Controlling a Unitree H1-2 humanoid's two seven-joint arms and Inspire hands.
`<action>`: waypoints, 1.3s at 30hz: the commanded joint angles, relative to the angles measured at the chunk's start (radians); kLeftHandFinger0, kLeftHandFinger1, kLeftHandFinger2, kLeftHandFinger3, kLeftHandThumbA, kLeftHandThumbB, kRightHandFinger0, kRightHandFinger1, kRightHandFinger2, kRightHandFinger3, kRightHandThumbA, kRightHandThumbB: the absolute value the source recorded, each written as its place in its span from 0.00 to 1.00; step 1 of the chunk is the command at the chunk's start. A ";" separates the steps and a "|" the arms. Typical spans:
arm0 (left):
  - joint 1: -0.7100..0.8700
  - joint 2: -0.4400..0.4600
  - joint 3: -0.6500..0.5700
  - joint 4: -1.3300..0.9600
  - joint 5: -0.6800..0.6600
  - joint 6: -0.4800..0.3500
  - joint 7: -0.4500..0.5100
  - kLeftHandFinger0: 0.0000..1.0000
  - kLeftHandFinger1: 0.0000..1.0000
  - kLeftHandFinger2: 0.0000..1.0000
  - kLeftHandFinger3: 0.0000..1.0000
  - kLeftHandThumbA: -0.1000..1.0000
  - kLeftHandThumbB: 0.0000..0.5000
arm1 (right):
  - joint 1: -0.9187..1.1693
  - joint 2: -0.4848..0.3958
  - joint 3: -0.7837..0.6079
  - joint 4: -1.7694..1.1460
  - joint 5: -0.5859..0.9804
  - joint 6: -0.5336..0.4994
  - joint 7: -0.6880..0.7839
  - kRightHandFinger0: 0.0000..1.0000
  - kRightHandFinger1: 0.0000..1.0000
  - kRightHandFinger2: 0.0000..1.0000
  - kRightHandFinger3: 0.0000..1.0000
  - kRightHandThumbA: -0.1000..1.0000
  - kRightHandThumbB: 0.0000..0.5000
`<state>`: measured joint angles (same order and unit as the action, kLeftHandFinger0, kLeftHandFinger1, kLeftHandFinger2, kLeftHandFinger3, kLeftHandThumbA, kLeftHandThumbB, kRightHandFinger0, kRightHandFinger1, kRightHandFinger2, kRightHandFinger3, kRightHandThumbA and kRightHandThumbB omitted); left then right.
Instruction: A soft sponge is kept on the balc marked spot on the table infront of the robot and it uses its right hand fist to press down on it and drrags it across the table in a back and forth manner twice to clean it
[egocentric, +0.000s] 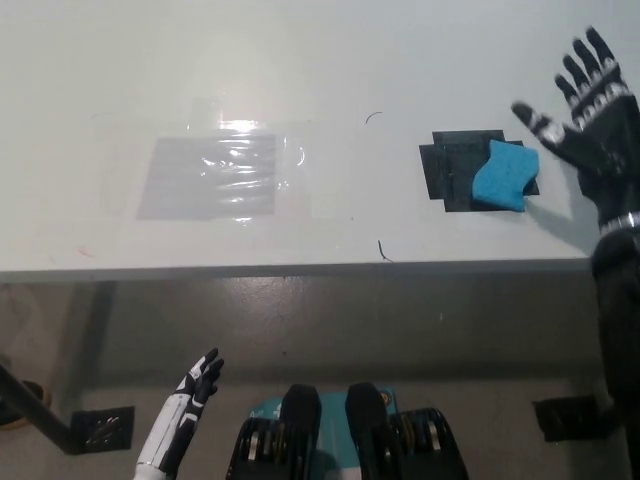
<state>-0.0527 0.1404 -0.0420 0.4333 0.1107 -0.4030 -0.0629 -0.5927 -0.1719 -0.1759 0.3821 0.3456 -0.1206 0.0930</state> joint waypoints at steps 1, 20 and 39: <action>-0.017 0.047 -0.003 -0.018 -0.008 -0.017 -0.031 1.00 1.00 1.00 1.00 1.00 0.33 | 0.222 -0.351 0.203 -1.332 0.625 0.039 0.082 0.21 0.44 0.55 0.66 1.00 0.78; -0.021 0.038 -0.004 -0.002 -0.009 -0.024 -0.023 1.00 1.00 1.00 1.00 1.00 0.34 | 0.809 -0.048 0.367 -0.625 -0.039 -0.142 0.206 1.00 1.00 1.00 1.00 1.00 0.87; -0.059 0.030 0.002 -0.003 -0.031 -0.025 -0.026 1.00 1.00 1.00 1.00 1.00 0.41 | 0.666 0.019 0.302 -0.219 -0.099 -0.179 0.150 1.00 1.00 1.00 1.00 1.00 0.62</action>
<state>-0.0908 0.1618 -0.0427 0.4497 0.0978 -0.4025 -0.0801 0.0715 -0.1614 0.1470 0.1848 0.2667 -0.2445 0.2349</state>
